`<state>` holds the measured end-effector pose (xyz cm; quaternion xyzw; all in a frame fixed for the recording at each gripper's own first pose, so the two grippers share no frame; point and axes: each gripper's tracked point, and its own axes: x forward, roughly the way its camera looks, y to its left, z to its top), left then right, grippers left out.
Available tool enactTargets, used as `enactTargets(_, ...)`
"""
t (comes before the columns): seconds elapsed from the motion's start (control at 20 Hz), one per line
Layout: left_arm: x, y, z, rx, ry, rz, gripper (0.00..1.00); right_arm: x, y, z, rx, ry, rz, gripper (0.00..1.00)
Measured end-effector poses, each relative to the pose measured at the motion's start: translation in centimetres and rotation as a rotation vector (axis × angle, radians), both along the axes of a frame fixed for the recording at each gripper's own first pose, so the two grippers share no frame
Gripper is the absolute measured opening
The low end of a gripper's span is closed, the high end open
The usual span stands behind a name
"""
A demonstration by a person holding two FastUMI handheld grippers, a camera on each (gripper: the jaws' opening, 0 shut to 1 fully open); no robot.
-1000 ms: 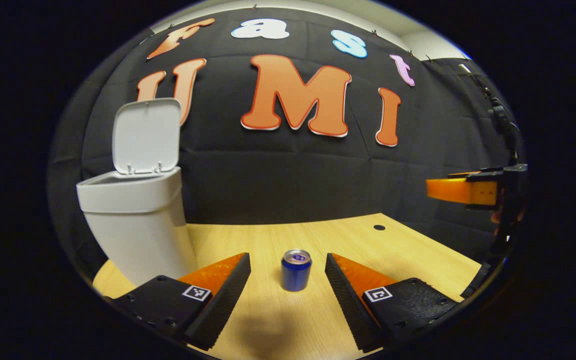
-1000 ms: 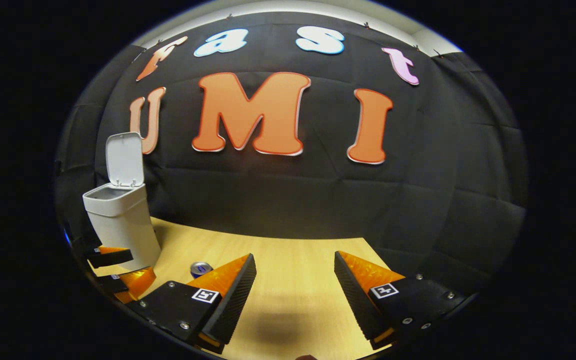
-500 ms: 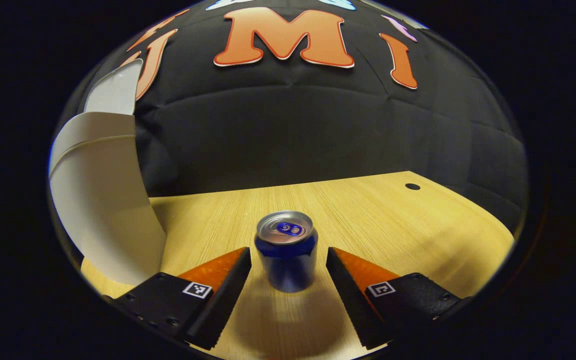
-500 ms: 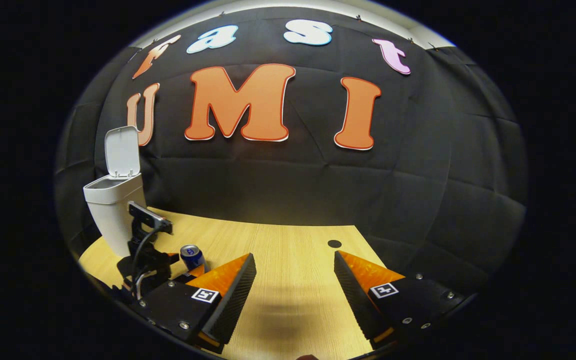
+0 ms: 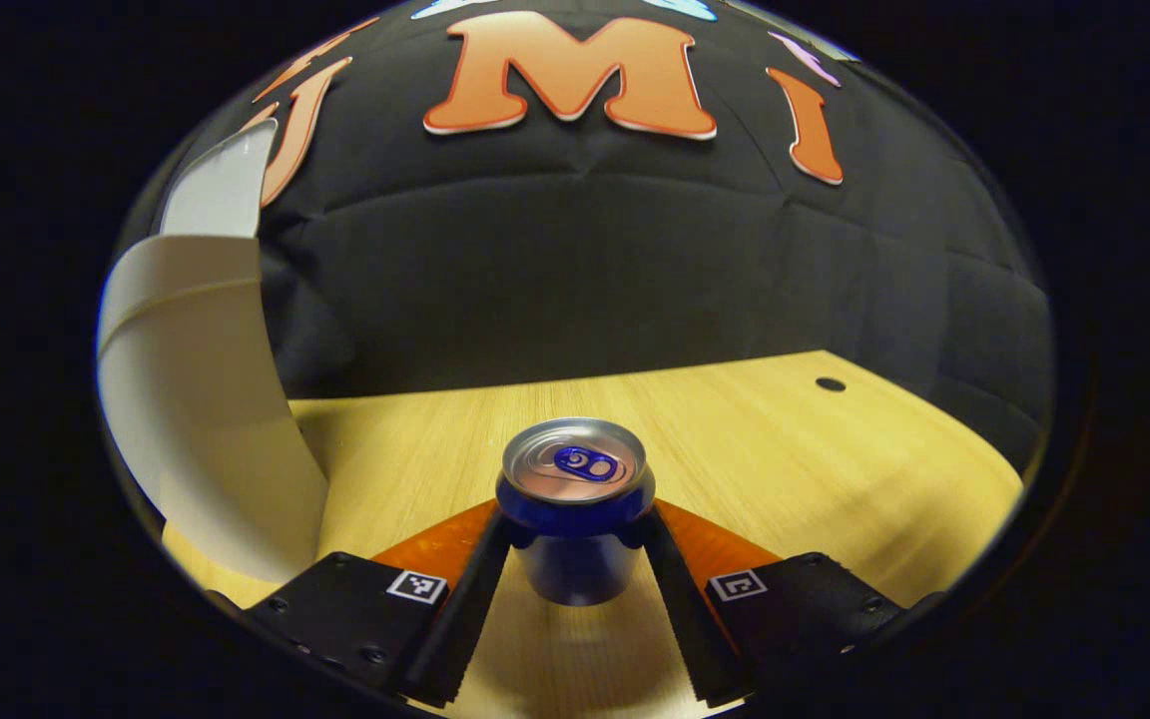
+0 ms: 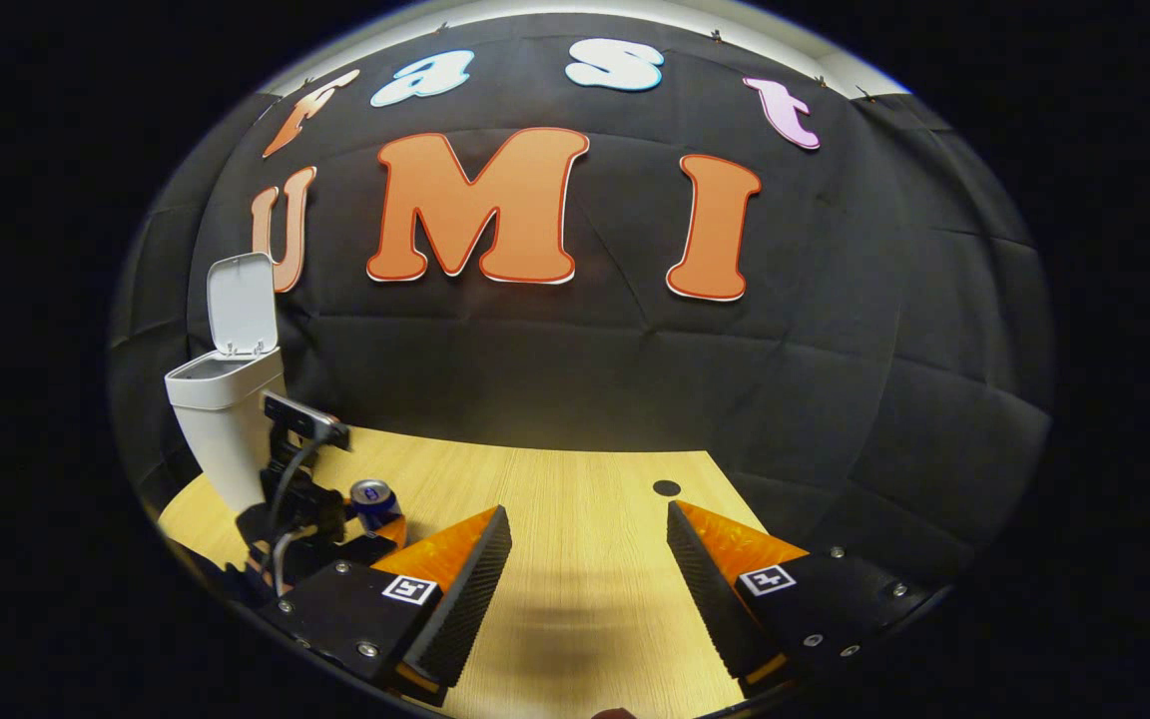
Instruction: Press the lid of the desktop garbage bin to open it, pick up the crumpled paper on the desktop and throw it into the bin, then pick up the pop can on the desktop and drop it into the bin, and finally close the garbage bin lid.
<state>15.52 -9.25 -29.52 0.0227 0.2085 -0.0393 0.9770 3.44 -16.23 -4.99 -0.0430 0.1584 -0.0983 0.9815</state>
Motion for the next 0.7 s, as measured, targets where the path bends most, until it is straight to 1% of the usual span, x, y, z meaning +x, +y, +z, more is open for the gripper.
enactTargets(0.1,-1.3,1.2,4.7,-0.016,-0.058,-0.002,0.79,0.8,1.0,-0.4,0.013,0.003,0.009,0.94)
enactTargets(0.25,-3.8,4.0,10.9,-0.011,-0.114,0.011,0.79,1.9,3.1,-0.2,0.038,-0.021,0.041,0.94)
enactTargets(0.35,-6.1,6.5,14.3,-0.022,-0.123,0.043,0.79,2.6,4.2,-0.3,0.042,-0.030,0.065,0.94)
enactTargets(0.5,-9.6,10.7,18.7,-0.018,-0.139,0.113,0.79,3.3,5.6,-0.4,0.047,-0.041,0.086,0.94)
enactTargets(0.7,-15.1,16.2,22.6,0.012,-0.137,0.197,0.79,3.8,6.9,-0.5,0.045,-0.050,0.100,0.94)
